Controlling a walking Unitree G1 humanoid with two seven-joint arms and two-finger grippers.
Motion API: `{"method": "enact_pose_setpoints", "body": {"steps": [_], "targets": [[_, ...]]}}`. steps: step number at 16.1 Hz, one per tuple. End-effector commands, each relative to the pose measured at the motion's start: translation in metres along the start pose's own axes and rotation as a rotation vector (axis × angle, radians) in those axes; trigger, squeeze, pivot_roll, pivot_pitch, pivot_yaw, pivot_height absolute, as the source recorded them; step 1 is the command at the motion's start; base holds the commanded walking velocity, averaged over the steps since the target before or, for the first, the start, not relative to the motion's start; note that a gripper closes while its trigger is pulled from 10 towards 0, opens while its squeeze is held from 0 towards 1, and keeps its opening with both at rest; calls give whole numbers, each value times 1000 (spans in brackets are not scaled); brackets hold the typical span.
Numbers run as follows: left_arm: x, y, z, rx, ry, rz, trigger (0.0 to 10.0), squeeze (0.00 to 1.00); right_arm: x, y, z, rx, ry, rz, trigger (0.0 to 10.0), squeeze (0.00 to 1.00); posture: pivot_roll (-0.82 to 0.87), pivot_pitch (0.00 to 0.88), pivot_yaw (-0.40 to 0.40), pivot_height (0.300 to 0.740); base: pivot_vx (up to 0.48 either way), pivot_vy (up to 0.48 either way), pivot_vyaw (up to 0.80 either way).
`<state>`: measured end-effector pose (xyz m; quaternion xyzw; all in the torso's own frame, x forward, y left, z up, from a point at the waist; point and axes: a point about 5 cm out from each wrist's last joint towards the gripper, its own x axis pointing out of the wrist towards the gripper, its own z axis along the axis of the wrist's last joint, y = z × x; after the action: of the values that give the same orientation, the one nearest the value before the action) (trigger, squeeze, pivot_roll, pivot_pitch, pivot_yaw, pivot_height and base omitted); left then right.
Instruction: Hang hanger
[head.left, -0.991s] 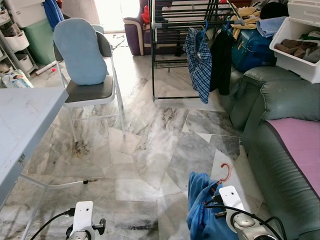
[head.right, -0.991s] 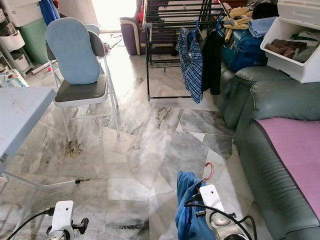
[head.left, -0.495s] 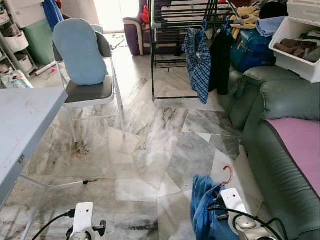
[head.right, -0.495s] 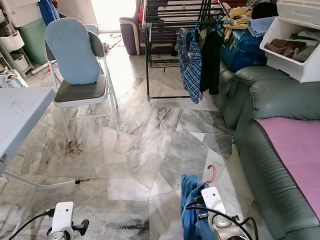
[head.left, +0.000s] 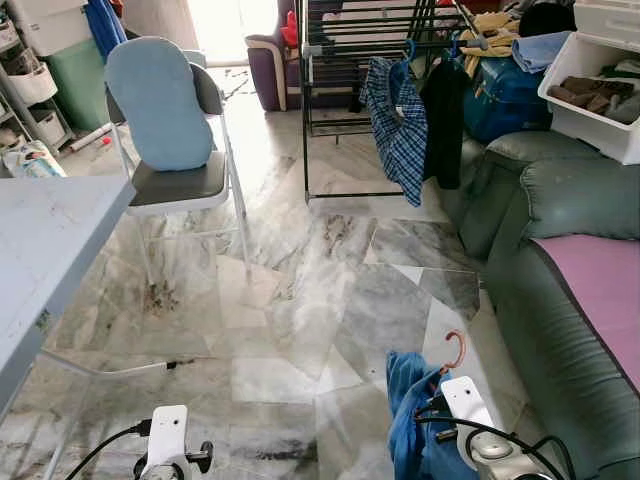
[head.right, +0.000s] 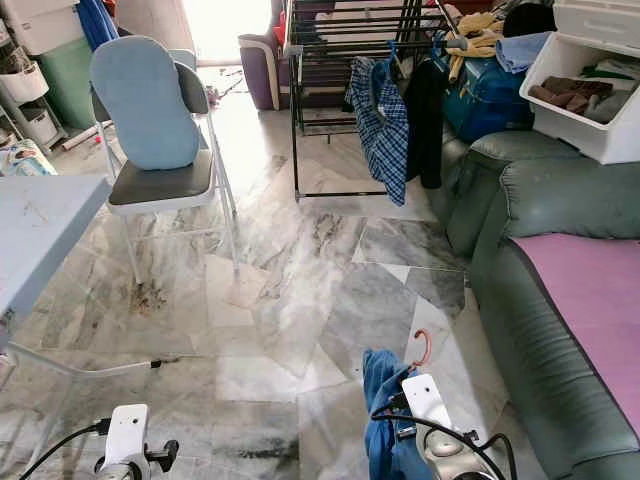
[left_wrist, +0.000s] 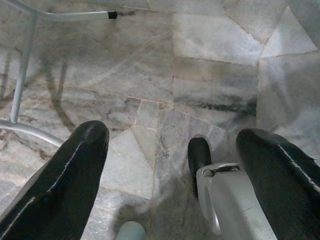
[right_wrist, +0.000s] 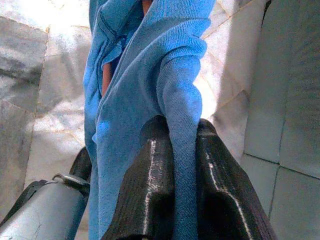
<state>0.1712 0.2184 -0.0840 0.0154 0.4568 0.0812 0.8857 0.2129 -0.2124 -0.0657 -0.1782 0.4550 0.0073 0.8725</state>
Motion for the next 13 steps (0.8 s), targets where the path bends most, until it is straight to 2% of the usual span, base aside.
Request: {"method": "enact_pose_setpoints", "body": {"steps": [1,9,13], "targets": [[0,4,0,0,10,3,10000,0,0,-1,3,1,-8,-5,10000,0,-140,0,38,736,0,0,0],[0,0,-3,-34,18,7,10000,0,1,-8,9,-54,-17,-7,10000,0,-116,0,-21,736,0,0,0],[-1,-2,-8,-41,25,14,10000,0,2,-5,16,-62,-31,4,10000,0,-112,0,-30,736,0,0,0]]}}
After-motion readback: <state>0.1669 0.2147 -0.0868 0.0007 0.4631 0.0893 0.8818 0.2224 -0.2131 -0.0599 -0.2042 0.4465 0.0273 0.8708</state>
